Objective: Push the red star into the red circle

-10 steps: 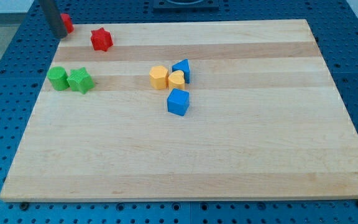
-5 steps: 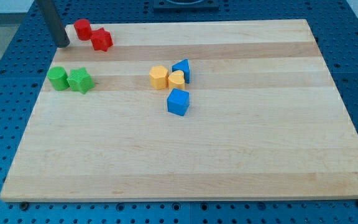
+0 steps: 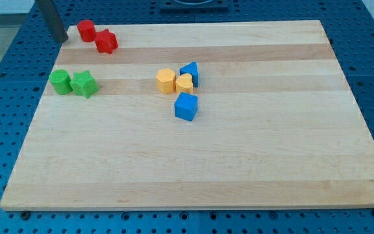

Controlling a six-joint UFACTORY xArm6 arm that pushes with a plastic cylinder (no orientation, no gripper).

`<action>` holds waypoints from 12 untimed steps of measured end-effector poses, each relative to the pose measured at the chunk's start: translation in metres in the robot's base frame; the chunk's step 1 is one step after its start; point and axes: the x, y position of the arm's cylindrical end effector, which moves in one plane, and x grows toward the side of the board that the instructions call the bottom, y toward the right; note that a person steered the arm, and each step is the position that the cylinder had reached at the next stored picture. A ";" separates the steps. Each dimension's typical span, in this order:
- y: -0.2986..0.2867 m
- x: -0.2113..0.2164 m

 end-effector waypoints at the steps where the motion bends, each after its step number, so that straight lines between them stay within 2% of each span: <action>1: 0.000 -0.021; 4: 0.000 -0.034; 7: 0.035 -0.034; 9: 0.038 -0.034; 12: 0.083 -0.034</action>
